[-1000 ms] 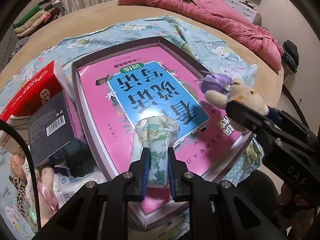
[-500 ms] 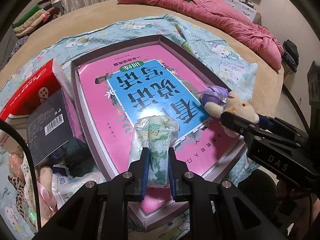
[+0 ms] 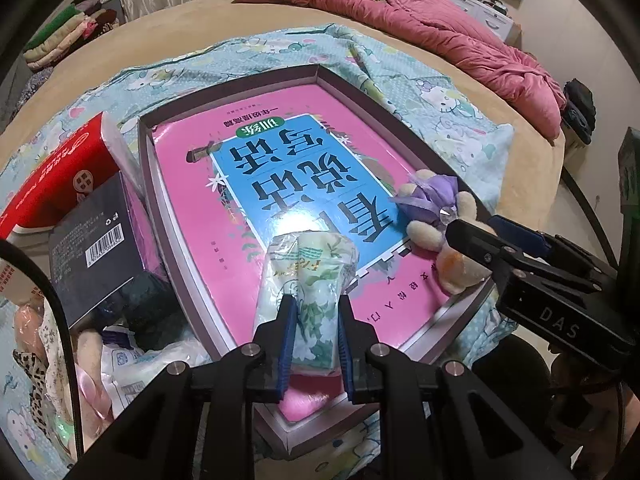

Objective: Organize soft objects
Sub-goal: 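Lower and release wipes pack from left tool while right tool releases bunny onto tray, then withdraw both open tools from the tray back toward the pile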

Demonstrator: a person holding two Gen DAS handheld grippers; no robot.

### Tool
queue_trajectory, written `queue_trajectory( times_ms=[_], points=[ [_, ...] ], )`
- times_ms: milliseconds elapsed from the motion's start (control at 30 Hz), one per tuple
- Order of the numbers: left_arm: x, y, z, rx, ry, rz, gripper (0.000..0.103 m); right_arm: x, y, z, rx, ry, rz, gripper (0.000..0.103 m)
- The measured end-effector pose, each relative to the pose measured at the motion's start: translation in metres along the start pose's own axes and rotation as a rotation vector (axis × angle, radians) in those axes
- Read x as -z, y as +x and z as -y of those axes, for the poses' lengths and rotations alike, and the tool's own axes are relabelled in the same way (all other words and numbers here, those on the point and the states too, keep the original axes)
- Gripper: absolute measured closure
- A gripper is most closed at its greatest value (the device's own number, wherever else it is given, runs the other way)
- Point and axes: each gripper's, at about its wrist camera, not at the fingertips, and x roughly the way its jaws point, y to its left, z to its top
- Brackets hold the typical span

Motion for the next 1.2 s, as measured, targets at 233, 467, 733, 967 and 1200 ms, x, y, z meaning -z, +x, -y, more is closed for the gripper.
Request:
queue_trajectory(
  times_ms=[233, 467, 733, 967, 1200],
  points=[
    [0.002, 0.0, 0.001, 0.036, 0.0, -0.014, 0.076, -0.002, -0.014, 0.001, 0.02, 0.009, 0.061, 0.031],
    [0.005, -0.004, 0.004, 0.047, 0.01, -0.01, 0.059, -0.003, -0.02, -0.002, 0.031, -0.007, 0.086, 0.03],
    [0.007, -0.022, -0.002, 0.036, -0.006, 0.022, 0.044, -0.003, -0.026, -0.004, 0.059, -0.005, 0.114, 0.027],
    [0.016, -0.042, -0.01, 0.019, -0.031, 0.056, 0.04, -0.003, -0.033, -0.011, 0.084, -0.017, 0.136, 0.026],
    [0.025, -0.064, -0.022, -0.001, -0.047, 0.099, 0.032, -0.003, -0.041, -0.022, 0.107, -0.046, 0.165, 0.025]
  ],
)
